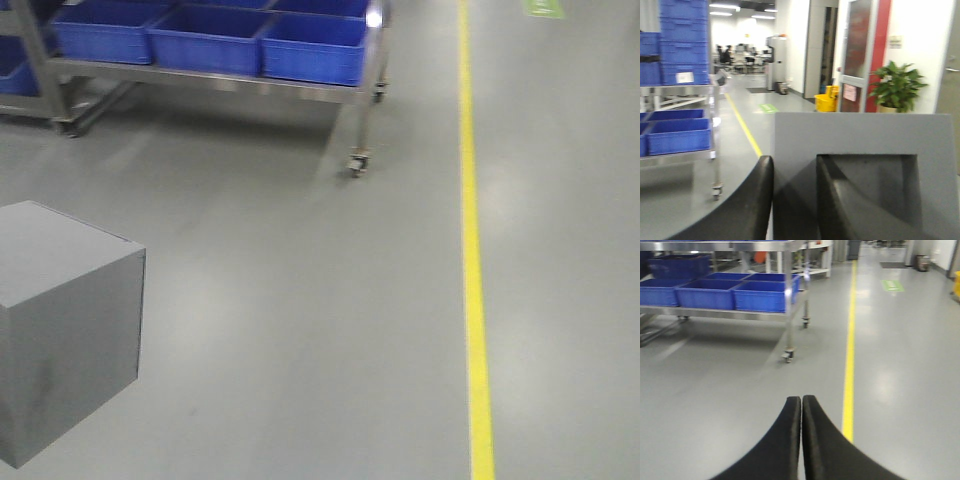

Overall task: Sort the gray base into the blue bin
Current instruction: 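Drive the base away from the table carrying the gray block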

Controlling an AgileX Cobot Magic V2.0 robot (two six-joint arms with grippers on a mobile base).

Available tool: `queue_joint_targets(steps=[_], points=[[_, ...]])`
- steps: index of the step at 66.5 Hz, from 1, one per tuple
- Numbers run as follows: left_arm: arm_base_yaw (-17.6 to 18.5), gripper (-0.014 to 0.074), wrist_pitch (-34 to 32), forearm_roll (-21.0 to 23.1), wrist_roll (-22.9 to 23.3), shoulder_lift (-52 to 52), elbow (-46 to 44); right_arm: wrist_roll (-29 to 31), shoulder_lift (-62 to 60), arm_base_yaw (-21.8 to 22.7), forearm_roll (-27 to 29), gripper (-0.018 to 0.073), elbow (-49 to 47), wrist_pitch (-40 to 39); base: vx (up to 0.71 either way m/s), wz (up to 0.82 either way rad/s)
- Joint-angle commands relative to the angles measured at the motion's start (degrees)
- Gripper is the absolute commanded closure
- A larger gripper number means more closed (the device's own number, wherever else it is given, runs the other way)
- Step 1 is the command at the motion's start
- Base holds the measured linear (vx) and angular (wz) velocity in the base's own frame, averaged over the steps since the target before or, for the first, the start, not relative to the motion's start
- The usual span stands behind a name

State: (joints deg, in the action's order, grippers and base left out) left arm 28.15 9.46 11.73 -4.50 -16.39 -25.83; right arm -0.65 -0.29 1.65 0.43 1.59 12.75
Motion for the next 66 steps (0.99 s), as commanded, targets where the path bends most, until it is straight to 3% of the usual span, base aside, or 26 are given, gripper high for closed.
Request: queue_joint_targets(steps=[1,25,66], points=[[0.16,0.0594,-5.82,0.85,0.52,-0.37,-1.61,0.65,1.03,0.14,-0.43,0.0564,0.11,-4.15,0.05,-0.62],[0.16,0.0594,-5.86,0.85,0.52,-0.37,-1.61,0.65,1.03,0.14,-0.43,0.0564,0.11,-4.15,0.05,-0.47],[0.16,0.0594,-5.86,0.85,0.52,-0.37,-1.61,0.65,1.03,0.14,-0.43,0.0564,0.11,-4.15,0.14,-0.05]])
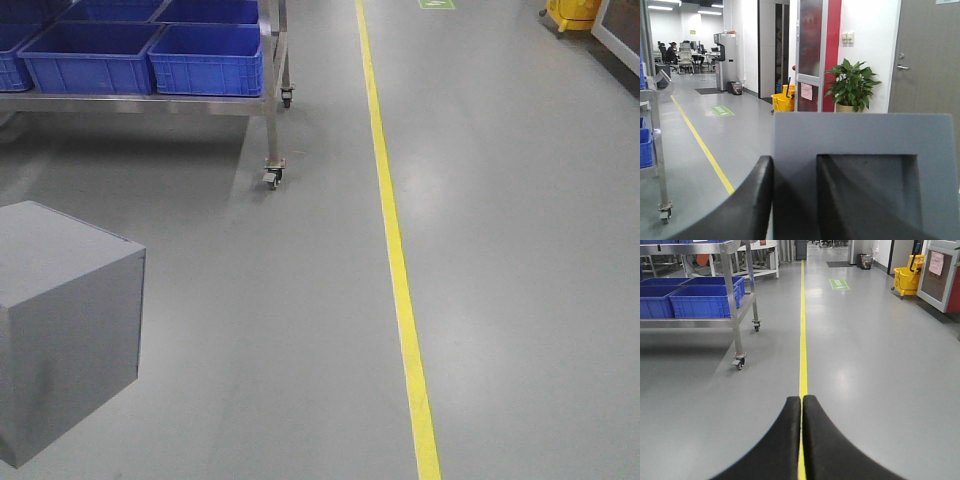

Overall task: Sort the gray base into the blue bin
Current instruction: 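Drive the base away from the table carrying the gray block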

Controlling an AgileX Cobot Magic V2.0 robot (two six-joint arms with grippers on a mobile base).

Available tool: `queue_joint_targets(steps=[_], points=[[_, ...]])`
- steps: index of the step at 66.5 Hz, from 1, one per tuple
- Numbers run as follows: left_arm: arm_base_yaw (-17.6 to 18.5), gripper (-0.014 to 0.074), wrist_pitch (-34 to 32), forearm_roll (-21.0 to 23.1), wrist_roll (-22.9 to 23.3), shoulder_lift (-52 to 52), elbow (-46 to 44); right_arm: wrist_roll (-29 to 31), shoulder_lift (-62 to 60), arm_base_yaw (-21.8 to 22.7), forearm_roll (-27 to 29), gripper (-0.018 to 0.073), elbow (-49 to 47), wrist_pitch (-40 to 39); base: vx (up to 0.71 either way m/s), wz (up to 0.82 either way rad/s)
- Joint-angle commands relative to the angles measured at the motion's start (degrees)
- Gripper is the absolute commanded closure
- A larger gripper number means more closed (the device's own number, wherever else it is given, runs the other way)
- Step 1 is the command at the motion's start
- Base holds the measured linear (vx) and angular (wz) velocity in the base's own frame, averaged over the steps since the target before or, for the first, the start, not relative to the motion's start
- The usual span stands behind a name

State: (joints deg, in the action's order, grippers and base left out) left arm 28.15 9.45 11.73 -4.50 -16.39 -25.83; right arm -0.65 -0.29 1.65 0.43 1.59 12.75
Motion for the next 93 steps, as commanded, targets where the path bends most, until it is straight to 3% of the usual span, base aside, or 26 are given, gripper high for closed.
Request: queue_joint_targets(steps=[1,93], points=[[0.16,0.0594,-5.85,0.85,0.52,-0.37,-1.61,0.65,1.03,0.14,-0.43,0.0564,0.11,-4.15,0.24,0.08],[0.16,0.0594,-5.85,0.85,0.52,-0.37,-1.61,0.65,1.03,0.14,-0.43,0.0564,0.11,-4.15,0.30,0.07]])
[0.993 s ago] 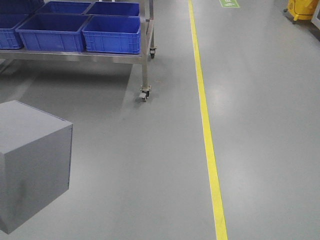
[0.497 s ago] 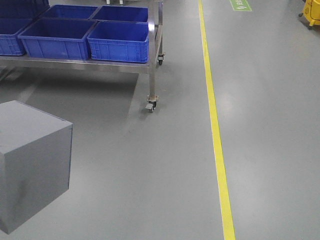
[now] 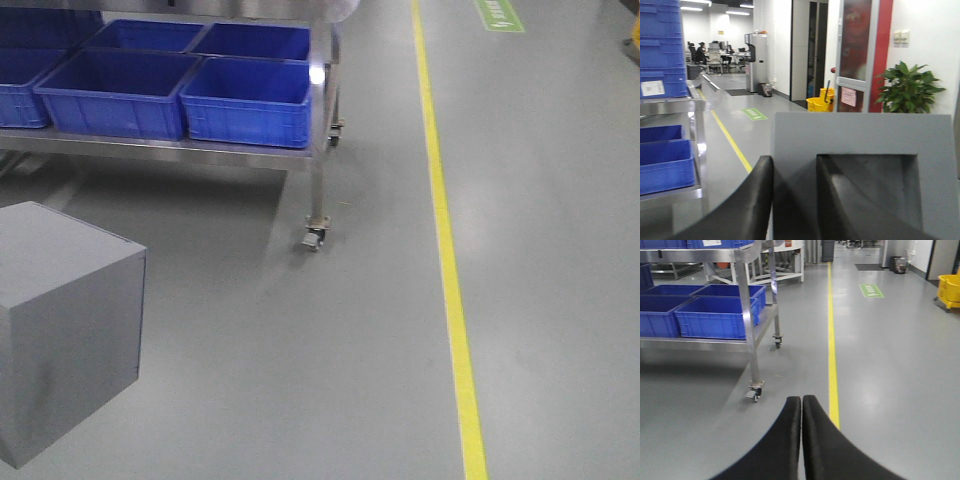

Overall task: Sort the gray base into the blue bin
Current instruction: 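Drive the base away from the table carrying the gray block, then drive down the aisle between shelves of blue bins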

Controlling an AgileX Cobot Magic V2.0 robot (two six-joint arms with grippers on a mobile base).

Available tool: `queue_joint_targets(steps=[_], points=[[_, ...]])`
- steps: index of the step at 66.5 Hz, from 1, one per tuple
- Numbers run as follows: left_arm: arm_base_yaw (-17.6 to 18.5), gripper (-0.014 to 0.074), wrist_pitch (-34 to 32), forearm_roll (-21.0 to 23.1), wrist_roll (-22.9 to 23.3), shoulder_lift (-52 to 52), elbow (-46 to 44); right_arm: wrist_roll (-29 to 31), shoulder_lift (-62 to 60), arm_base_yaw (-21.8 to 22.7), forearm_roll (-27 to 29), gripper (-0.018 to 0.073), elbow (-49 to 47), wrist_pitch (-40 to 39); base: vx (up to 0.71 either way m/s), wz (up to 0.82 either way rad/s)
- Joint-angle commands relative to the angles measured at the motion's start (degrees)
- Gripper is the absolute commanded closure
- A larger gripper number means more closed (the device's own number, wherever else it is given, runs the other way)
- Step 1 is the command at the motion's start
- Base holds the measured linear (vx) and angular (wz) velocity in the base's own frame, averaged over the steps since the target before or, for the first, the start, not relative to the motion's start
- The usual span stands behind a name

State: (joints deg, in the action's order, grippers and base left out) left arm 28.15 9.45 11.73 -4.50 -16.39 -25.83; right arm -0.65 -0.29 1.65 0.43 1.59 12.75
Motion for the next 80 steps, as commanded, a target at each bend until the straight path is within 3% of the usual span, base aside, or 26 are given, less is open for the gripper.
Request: queue_joint_targets(steps=[1,80], points=[[0.16,0.0594,-5.85,0.85,0.52,-0.37,-1.61,0.65,1.03,0.14,-0.43,0.0564,0.11,-4.15,0.30,0.27],[0.16,0.0594,-5.85,0.85,0.52,-0.37,-1.61,0.65,1.03,0.14,-0.43,0.0564,0.11,-4.15,0.29,0.63]])
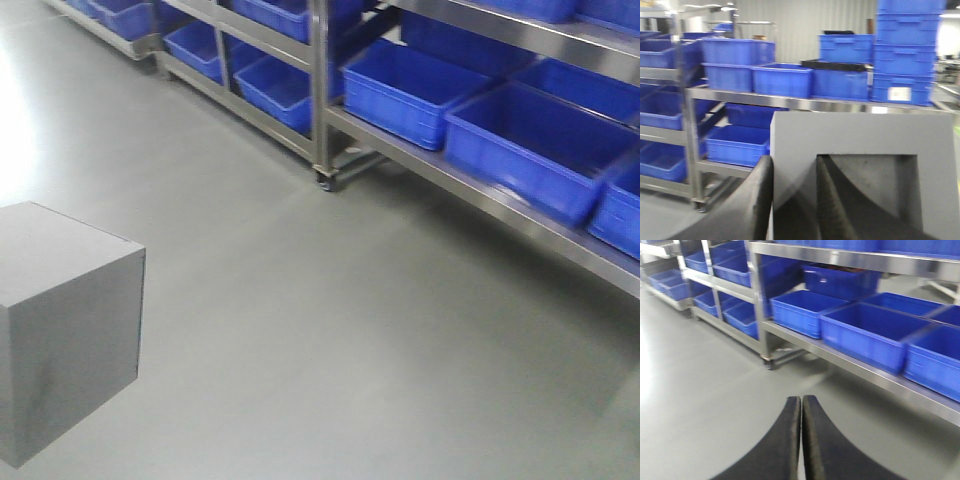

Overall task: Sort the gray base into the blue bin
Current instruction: 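Drive down the aisle between shelves of blue bins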

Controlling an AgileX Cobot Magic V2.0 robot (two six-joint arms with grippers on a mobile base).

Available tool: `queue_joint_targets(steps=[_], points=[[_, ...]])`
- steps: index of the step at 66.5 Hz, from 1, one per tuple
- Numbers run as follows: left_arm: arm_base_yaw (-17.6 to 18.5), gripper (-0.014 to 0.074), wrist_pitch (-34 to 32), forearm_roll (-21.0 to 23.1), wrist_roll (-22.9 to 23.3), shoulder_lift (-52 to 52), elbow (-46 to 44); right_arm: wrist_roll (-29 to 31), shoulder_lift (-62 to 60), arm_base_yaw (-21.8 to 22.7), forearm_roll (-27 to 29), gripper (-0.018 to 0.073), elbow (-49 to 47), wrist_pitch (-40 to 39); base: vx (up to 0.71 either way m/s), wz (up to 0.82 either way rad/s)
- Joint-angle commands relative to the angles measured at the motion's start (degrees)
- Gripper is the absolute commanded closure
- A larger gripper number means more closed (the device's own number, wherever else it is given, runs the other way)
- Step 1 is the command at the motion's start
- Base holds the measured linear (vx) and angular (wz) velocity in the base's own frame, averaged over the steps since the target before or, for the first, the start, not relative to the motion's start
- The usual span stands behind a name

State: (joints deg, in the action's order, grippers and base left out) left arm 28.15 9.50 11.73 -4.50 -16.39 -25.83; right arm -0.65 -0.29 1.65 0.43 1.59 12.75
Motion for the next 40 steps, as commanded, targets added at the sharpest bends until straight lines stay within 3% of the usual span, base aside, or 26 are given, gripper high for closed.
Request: queue_joint_targets(steps=[1,40], points=[[0.16,0.0594,-5.90,0.85,0.52,-0.37,-1.61,0.65,1.03,0.14,-0.43,0.0564,0.11,-4.15,0.36,0.50],[0.16,0.0594,-5.90,0.85,0.52,-0.37,-1.61,0.65,1.03,0.14,-0.43,0.0564,0.11,-4.15,0.35,0.47]])
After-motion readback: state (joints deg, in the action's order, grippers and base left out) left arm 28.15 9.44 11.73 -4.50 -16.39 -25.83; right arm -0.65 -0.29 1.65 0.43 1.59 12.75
